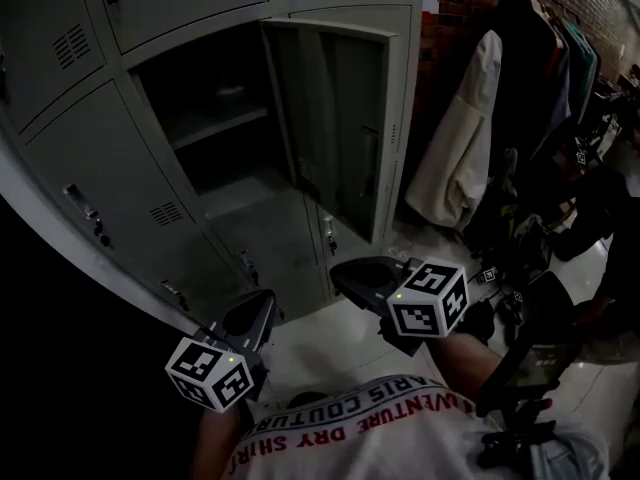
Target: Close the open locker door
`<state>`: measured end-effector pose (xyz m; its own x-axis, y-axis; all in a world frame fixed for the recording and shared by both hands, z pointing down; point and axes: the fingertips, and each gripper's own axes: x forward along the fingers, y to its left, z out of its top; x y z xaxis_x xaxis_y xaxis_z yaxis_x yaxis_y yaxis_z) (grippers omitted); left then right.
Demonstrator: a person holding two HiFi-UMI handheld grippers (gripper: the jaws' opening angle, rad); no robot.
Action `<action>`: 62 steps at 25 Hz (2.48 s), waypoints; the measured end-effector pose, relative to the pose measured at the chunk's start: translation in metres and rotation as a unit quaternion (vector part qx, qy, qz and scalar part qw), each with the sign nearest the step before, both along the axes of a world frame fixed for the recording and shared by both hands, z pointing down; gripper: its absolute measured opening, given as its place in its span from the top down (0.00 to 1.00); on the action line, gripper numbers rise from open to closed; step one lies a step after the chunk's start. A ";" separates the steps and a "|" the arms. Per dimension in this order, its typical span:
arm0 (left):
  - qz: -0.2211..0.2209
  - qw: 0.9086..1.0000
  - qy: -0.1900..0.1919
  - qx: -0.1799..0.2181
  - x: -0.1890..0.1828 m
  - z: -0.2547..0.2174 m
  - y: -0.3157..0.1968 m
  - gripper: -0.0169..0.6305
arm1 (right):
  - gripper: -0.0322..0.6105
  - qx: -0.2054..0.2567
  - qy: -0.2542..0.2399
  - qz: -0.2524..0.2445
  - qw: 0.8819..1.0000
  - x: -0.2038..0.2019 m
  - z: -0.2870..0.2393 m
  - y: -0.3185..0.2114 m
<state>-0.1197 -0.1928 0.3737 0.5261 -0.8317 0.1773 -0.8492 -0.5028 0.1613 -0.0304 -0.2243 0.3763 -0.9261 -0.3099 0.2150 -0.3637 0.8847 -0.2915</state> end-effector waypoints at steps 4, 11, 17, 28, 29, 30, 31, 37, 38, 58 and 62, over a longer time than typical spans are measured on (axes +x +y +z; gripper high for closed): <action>0.015 1.000 -0.005 -0.003 0.005 0.001 -0.008 0.96 | 0.95 0.012 0.005 0.021 1.000 0.011 -0.005 -0.018; 0.035 0.999 -0.009 0.000 0.007 -0.007 -0.021 0.96 | 0.95 0.119 0.012 0.176 0.977 0.096 -0.079 -0.096; 0.045 0.999 -0.014 -0.001 0.004 -0.007 -0.021 0.96 | 0.95 0.154 0.011 0.247 0.957 0.132 -0.116 -0.131; 0.050 0.998 -0.015 -0.019 -0.010 0.003 -0.019 0.96 | 0.95 0.161 0.023 0.237 0.958 0.102 -0.117 -0.146; 0.050 0.998 -0.014 -0.020 -0.012 0.004 -0.020 0.96 | 0.95 0.158 0.021 0.236 0.959 0.099 -0.114 -0.145; 0.051 0.998 -0.013 -0.021 -0.013 0.004 -0.020 0.96 | 0.95 0.155 0.019 0.233 0.960 0.096 -0.112 -0.143; 0.052 0.998 -0.012 -0.022 -0.014 0.005 -0.021 0.96 | 0.95 0.153 0.016 0.229 0.961 0.093 -0.110 -0.141; 0.059 0.998 -0.010 -0.027 -0.022 0.008 -0.028 0.96 | 0.95 0.149 0.003 0.191 0.970 0.058 -0.108 -0.122; 0.059 0.998 -0.010 -0.028 -0.025 0.008 -0.029 0.97 | 0.95 0.152 0.002 0.182 0.972 0.050 -0.109 -0.118; -0.021 0.999 -0.002 -0.050 -0.163 0.006 -0.018 0.96 | 0.95 0.165 -0.011 0.001 0.986 -0.179 -0.114 -0.092; -0.038 0.998 0.003 -0.053 -0.190 0.009 -0.014 0.96 | 0.95 0.161 -0.004 0.009 0.987 -0.218 -0.114 -0.116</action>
